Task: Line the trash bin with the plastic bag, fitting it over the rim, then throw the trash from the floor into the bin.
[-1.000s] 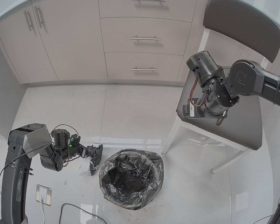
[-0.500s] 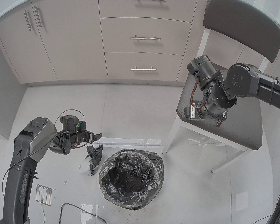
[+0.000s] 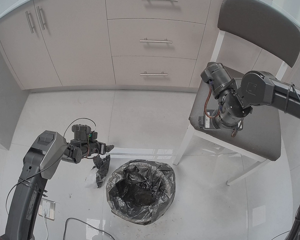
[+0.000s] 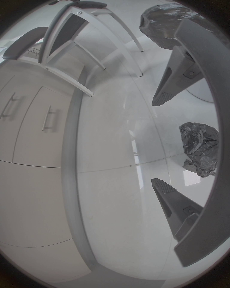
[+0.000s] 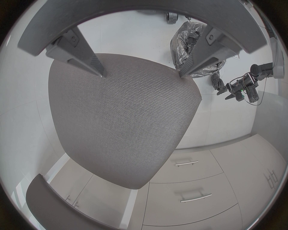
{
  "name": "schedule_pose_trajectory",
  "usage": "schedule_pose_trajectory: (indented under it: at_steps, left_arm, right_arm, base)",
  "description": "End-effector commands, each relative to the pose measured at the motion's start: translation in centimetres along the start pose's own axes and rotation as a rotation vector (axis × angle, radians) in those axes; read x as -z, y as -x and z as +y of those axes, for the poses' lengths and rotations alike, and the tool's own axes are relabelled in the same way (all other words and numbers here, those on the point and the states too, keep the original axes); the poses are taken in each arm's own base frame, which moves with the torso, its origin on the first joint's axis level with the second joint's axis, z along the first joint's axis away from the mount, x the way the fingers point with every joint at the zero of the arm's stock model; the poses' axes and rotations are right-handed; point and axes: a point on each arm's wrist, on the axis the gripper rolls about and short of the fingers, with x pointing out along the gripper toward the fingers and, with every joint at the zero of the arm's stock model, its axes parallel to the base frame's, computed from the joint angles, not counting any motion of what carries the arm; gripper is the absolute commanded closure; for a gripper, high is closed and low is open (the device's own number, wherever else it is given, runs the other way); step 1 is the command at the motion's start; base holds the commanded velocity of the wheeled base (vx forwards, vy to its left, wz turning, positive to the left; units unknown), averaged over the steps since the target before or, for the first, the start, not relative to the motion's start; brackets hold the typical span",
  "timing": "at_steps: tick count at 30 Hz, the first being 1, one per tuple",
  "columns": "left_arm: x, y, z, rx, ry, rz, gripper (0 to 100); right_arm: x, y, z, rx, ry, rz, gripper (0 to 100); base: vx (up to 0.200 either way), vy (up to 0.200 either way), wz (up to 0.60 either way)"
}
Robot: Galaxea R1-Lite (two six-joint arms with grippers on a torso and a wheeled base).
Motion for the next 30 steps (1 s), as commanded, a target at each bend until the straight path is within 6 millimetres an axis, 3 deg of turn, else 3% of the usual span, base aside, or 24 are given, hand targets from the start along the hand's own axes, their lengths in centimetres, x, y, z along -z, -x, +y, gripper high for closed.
schedule_pose_trajectory:
  at_steps: [1, 3, 4, 6, 8, 20, 30]
  left_arm:
    - [0.6, -1.1, 0.3, 0.004, 0.014, 0.036, 0]
    - [1.9, -1.4, 0.2, 0.007, 0.030, 0.088, 0]
    - [3.7, -1.8, 0.2, 0.009, 0.049, 0.144, 0]
    - [5.4, -2.2, 0.3, -0.003, 0.063, 0.192, 0]
    - [6.5, -2.3, 0.3, -0.013, 0.075, 0.235, 0]
    - [11.2, -2.6, 0.2, -0.037, 0.163, 0.402, 0]
    - [12.8, -2.3, 0.0, -0.045, 0.182, 0.511, 0]
  right_arm:
    - [0.1, -0.6, 0.0, 0.010, -0.003, 0.010, 0]
    - [0.1, -0.7, 0.0, 0.011, -0.010, 0.011, 0]
    - [0.1, -0.8, -0.1, 0.015, -0.015, 0.014, 0]
    - [0.0, -1.1, -0.3, 0.022, -0.020, 0.016, 0]
    - [0.1, -1.3, -0.3, 0.026, -0.020, 0.020, 0]
    - [0.2, -2.5, -0.5, 0.041, -0.057, 0.038, 0]
    - [0.1, -2.6, -0.7, 0.045, -0.062, 0.038, 0]
  base:
    - [0.000, 0.000, 0.00]
    - [0.000, 0.000, 0.00]
    - [0.000, 0.000, 0.00]
    - [0.000, 0.000, 0.00]
    - [0.000, 0.000, 0.00]
    - [0.000, 0.000, 0.00]
    - [0.000, 0.000, 0.00]
